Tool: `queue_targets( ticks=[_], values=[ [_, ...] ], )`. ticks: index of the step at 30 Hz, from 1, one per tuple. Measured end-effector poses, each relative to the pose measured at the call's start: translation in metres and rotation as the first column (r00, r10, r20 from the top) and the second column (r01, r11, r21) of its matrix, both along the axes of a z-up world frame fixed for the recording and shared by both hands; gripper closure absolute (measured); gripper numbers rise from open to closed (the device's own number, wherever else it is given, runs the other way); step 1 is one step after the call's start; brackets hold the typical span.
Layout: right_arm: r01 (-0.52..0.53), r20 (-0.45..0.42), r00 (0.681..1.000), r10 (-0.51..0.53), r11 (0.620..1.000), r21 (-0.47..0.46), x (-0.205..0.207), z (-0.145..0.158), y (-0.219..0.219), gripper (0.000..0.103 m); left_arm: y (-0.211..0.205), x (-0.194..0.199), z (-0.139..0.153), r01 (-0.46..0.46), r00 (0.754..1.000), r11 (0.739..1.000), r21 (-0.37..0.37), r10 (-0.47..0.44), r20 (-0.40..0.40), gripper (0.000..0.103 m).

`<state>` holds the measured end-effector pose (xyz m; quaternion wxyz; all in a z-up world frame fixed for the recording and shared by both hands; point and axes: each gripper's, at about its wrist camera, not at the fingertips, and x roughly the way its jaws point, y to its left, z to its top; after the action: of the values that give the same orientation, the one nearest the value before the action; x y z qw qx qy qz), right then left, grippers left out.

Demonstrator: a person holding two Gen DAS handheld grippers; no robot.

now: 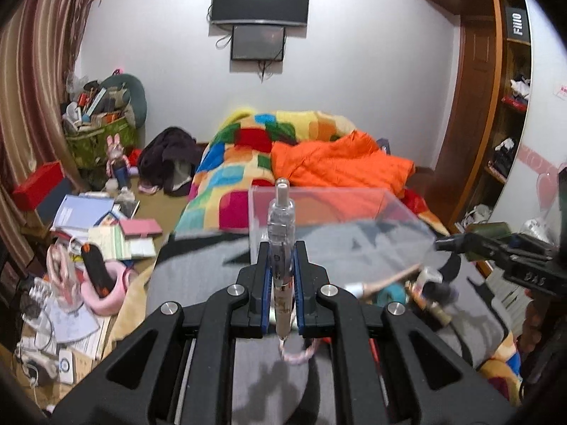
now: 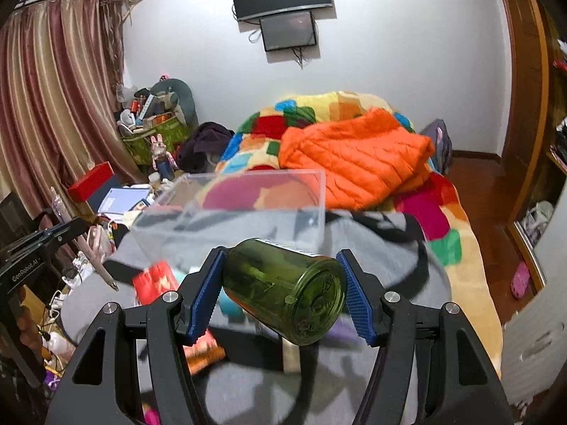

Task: Organize objects
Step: 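Lift the pen with the left tool into the clear box while the right tool carries the bottle there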

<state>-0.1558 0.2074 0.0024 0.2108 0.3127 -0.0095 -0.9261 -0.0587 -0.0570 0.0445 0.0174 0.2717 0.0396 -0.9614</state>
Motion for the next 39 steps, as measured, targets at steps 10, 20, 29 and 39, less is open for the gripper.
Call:
queue_targets(
  ticks=[10, 20, 29, 39],
  values=[
    [-0.024, 0.028, 0.999, 0.024, 1.000, 0.006, -0.058, 0.005, -0.031, 0.043, -0.005, -0.070, 0.022, 0.015, 1.000, 1.000, -0.018, -0.015, 0.015, 0.093],
    [-0.102, 0.182, 0.979, 0.088, 0.992, 0.073, -0.109, -0.035, -0.063, 0.043, -0.004, -0.154, -0.015, 0.055, 0.976, 0.997, -0.051, -0.043, 0.215, 0.093],
    [-0.176, 0.246, 0.959, 0.137, 0.974, 0.142, -0.122, -0.057, -0.086, 0.042, 0.008, -0.176, -0.057, 0.122, 0.940, 0.991, -0.047, -0.100, 0.327, 0.093],
    [-0.176, 0.197, 0.971, 0.134, 0.961, 0.213, -0.110, -0.049, -0.092, 0.042, 0.007, -0.157, -0.044, 0.139, 0.947, 0.990, -0.011, -0.129, 0.293, 0.080]
  ],
)
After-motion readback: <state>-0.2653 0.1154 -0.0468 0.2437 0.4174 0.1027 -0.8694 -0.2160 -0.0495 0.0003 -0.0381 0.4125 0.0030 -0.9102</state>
